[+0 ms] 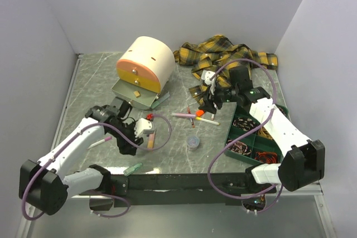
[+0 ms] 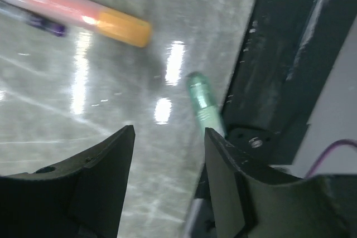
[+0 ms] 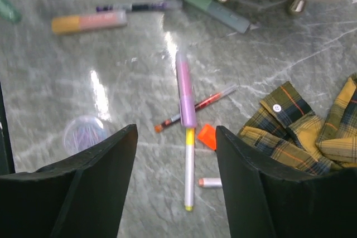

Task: Sort the stationery into containers
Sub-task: Place the stationery in the drawer, then pick up the stationery from the corner of the board.

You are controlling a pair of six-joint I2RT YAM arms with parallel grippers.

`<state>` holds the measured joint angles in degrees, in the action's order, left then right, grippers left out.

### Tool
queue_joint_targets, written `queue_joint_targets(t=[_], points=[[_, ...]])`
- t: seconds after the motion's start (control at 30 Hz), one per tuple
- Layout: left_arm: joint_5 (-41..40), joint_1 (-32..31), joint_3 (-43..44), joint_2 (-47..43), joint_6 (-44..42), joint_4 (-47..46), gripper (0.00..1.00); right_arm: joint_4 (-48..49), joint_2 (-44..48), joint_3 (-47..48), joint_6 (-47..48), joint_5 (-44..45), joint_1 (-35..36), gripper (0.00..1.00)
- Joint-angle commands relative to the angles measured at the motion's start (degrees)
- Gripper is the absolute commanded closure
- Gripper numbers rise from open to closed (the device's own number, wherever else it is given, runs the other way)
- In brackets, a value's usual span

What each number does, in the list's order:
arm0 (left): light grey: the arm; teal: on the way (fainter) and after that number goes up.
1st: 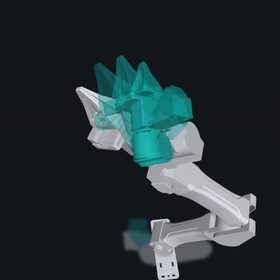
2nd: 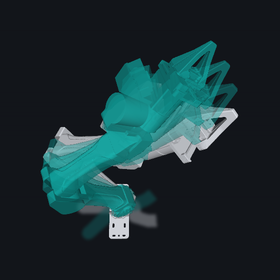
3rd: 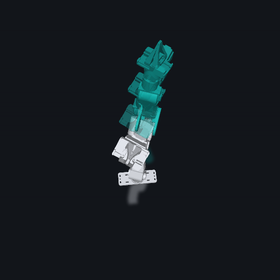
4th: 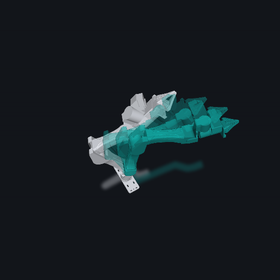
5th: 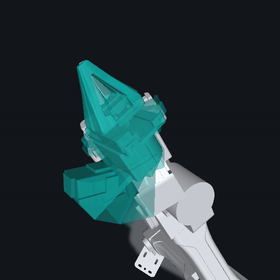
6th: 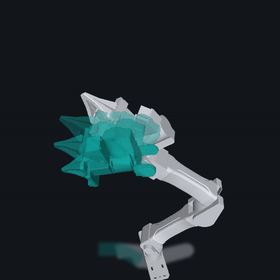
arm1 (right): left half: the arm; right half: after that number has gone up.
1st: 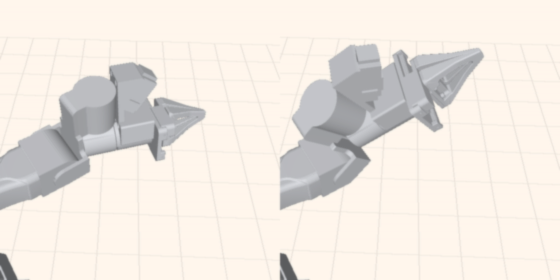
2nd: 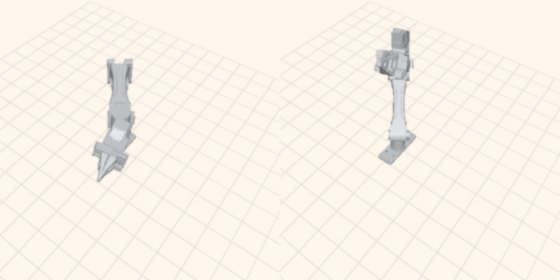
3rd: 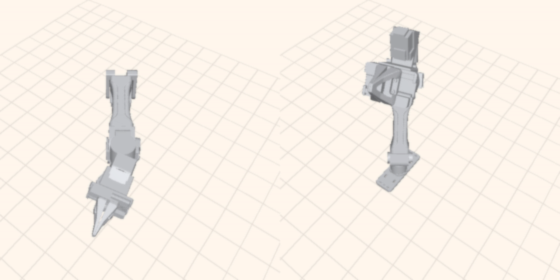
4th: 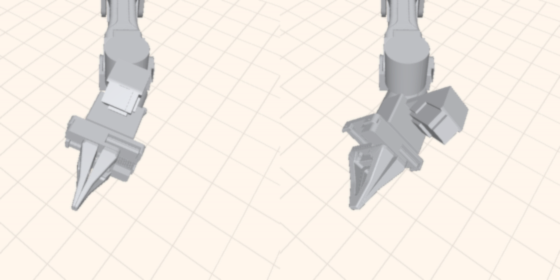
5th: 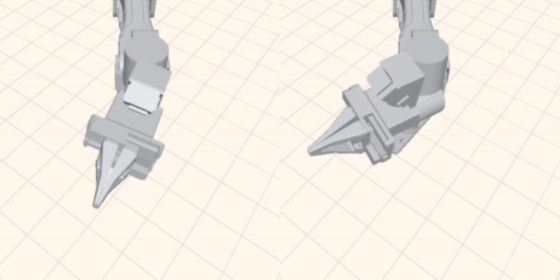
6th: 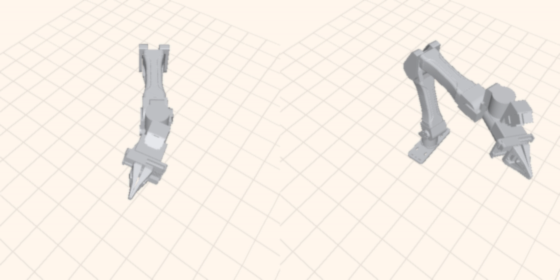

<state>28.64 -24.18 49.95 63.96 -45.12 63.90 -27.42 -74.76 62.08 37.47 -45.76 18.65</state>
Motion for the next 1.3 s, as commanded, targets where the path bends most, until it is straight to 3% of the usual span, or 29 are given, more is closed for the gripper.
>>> queue_joint_targets(t=[0.0,0.07,0.2,0.33,0.37,0.5,0.73,0.87,1.07,1.27], points=[[-1.9,-3.4,-3.0,-5.2,12.0,-5.6,0.39,-9.4,2.0,1.0,12.2,-1.4,2.0,0.36],[-9.8,-1.8,-5.6,-8.0,18.1,-13.0,0.36,-12.1,2.3,0.2,18.8,-0.7,4.4,0.36],[-13.3,10.3,-8.7,-17.3,22.0,-22.4,0.30,-13.3,-2.2,1.6,20.6,-2.8,10.0,0.37],[-16.6,16.7,-9.0,-23.6,26.0,-26.4,0.28,-12.8,-8.7,4.8,19.8,-3.0,18.9,0.41],[-20.3,17.6,-9.3,-25.3,28.0,-28.1,0.21,-10.0,-9.9,5.0,18.9,-2.3,21.2,0.41],[-27.8,21.3,-10.1,-32.0,30.5,-31.0,0.09,-3.3,-18.0,7.3,12.8,0.1,29.7,0.42],[-33.4,27.4,-6.4,-31.3,38.3,-36.8,0.04,5.1,-30.5,17.0,2.6,2.0,42.7,0.42],[-36.6,31.2,-4.3,-29.1,43.7,-41.0,0.01,7.8,-35.9,20.8,0.1,6.3,45.9,0.42],[-46.6,31.0,-1.9,-26.7,47.6,-46.5,0.01,9.9,-40.7,24.5,-1.6,9.3,49.3,0.42],[-46.3,29.5,1.8,-24.9,48.6,-45.3,0.00,10.2,-42.5,24.8,-2.0,10.0,51.4,0.41]])
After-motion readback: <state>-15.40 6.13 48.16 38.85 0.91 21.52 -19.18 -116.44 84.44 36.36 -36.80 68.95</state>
